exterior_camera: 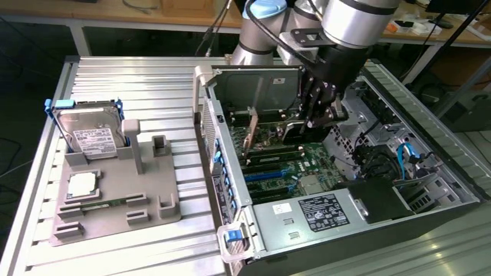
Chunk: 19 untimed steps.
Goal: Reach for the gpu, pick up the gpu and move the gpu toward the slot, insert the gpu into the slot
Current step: 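Insert the gpu into the slot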
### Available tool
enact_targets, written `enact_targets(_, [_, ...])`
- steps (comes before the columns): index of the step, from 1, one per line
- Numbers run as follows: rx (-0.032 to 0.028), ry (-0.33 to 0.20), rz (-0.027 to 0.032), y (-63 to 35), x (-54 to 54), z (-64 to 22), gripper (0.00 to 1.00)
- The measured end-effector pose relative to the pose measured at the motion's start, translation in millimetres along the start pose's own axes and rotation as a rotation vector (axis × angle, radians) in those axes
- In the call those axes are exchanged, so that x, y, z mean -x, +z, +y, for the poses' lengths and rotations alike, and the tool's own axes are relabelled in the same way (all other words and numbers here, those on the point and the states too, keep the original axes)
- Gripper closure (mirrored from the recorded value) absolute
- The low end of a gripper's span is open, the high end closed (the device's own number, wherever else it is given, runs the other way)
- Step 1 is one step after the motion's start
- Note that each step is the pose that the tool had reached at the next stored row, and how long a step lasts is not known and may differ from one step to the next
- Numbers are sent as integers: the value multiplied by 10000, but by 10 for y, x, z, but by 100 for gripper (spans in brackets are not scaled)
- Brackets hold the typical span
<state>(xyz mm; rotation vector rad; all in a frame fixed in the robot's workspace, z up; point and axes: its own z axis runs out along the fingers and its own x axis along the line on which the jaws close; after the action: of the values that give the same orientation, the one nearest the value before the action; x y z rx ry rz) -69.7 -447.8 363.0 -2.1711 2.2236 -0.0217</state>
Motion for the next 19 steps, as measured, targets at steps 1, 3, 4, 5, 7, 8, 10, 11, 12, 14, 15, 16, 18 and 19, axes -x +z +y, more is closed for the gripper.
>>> enact_targets(1, [0, 1, 0, 112, -27, 4, 73])
enact_targets(3, [0, 1, 0, 321, -80, 11, 73])
enact_targets(4, [0, -1, -1, 438, -87, 73, 73])
enact_targets(5, [-2, 1, 0, 535, -164, 97, 73])
enact_targets(7, [-6, 0, 0, 566, -165, 119, 73])
enact_targets(8, [-7, 0, 0, 579, -165, 128, 73])
enact_targets(10, [-11, 1, 0, 600, -166, 145, 73])
enact_targets(11, [-11, 0, 1, 610, -167, 155, 73])
enact_targets(12, [-13, 0, 0, 621, -167, 165, 73])
enact_targets(14, [-14, 0, 0, 635, -168, 186, 73])
enact_targets(15, [-16, 0, 0, 641, -168, 193, 73])
enact_targets(16, [-20, 0, -9, 647, -168, 196, 73])
enact_targets(18, [-20, 1, -28, 664, -168, 202, 73])
enact_targets(19, [-20, 5, -35, 679, -169, 211, 73])
